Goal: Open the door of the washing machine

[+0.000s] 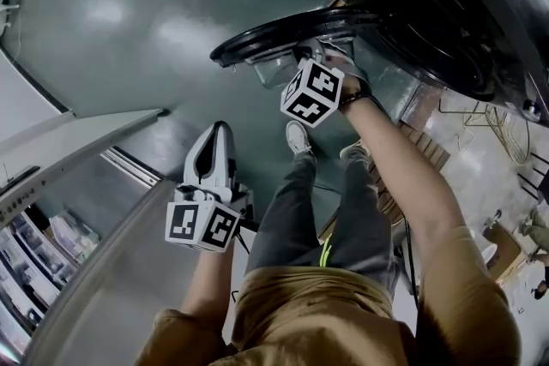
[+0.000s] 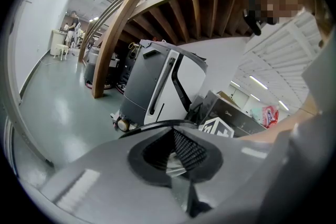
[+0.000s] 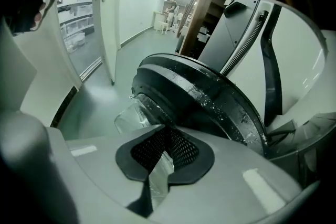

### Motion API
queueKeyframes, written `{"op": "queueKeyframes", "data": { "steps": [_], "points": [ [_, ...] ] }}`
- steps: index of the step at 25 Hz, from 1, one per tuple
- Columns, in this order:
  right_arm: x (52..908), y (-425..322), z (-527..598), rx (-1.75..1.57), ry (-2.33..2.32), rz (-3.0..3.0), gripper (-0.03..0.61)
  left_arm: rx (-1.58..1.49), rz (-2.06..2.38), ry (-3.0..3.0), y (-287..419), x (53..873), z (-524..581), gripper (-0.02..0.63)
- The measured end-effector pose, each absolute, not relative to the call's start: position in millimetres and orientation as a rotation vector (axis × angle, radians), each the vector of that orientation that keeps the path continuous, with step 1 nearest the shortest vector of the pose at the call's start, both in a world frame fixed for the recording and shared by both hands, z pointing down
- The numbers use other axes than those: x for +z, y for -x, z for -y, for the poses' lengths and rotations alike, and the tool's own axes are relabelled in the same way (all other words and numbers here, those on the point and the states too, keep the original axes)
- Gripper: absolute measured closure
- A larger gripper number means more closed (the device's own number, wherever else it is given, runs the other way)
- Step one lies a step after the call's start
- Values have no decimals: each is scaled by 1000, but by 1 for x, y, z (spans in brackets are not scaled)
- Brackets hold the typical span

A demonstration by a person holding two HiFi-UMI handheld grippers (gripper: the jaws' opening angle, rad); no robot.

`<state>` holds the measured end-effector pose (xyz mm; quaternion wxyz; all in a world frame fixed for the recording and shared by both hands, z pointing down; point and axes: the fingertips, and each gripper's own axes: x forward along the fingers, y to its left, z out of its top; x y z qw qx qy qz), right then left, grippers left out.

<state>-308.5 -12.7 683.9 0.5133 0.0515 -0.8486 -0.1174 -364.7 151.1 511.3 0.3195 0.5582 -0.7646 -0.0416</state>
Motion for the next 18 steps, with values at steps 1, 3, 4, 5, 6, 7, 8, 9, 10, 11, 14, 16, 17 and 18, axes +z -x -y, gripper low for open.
{"op": "queueKeyframes", "data": {
  "steps": [1,3,4,5,6,7,8,9,10,11,14,16,17,18],
  "points": [
    [684,311,17,-285,-134,2039,563,-110,2010,-1465,365,512,-151,554],
    [683,315,25,-302,-148,2041,563,-110,2009,-1459,366,514,-152,554],
    [682,318,28,-320,-154,2044,563,-109,2010,-1456,366,515,-154,552],
    [681,320,32,-344,-162,2049,563,-108,2011,-1453,366,515,-155,554],
    [681,322,35,-374,-171,2053,565,-107,2012,-1450,367,515,-156,552],
    [680,324,39,-403,-179,2055,568,-105,2012,-1449,367,516,-156,554],
    [680,325,44,-426,-189,2054,568,-105,2013,-1448,367,516,-157,552],
    [680,327,50,-439,-200,2051,568,-105,2014,-1447,368,516,-157,552],
    [680,328,56,-444,-213,2047,568,-106,2016,-1445,370,517,-157,552],
    [680,329,62,-445,-225,2042,569,-106,2019,-1442,372,517,-157,552],
    [681,331,80,-466,-255,2015,569,-102,2028,-1435,376,517,-158,554],
    [683,330,94,-493,-275,1985,569,-103,2032,-1432,377,517,-158,554],
    [685,329,100,-502,-283,1969,570,-105,2033,-1429,377,517,-158,552],
    [686,328,105,-507,-289,1956,569,-107,2034,-1426,378,517,-158,554]
  ]
}}
